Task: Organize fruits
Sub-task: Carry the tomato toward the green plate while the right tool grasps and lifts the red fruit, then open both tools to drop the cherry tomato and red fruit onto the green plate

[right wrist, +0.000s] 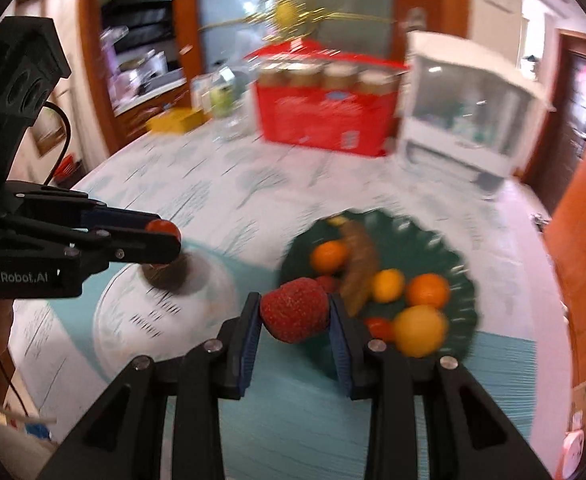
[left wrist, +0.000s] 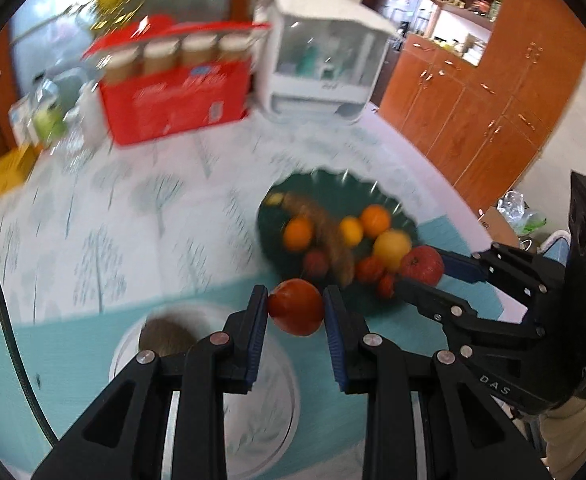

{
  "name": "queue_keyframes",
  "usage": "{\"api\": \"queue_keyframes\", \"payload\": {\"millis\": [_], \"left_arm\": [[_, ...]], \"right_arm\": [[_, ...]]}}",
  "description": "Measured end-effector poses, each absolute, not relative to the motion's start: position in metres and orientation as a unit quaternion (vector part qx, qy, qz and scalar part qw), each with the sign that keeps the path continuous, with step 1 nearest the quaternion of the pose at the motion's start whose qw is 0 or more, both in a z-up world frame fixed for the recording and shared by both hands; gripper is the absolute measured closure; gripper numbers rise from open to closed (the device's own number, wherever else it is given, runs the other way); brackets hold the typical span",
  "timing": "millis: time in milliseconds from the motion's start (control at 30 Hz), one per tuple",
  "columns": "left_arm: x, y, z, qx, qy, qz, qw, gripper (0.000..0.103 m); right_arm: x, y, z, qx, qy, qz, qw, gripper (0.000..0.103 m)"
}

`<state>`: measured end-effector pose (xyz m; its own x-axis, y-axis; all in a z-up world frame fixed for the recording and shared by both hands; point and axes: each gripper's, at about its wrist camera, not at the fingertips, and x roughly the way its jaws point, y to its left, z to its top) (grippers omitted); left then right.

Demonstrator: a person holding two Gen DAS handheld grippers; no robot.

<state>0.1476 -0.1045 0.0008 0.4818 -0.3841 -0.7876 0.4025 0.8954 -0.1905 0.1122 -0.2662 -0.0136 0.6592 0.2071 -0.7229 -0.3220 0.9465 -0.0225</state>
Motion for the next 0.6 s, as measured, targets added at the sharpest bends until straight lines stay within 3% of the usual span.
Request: {"api": "queue_keyframes", "payload": {"millis": [333, 600], "left_arm": [[0.226, -0.172, 0.037, 0.055, 0.423, -0.248, 0.87, 0.076], [0.292, -0.212, -0.006, 0.073, 0.459, -0.243, 0.851, 0.076]], "right_arm": [[0.172, -0.321, 0.001, -0.067, 0.393, 0.039, 0.916, 0.07], [0.231, -0.343, -0.038, -0.029, 0.443, 0.003, 0.896, 0.07]]}}
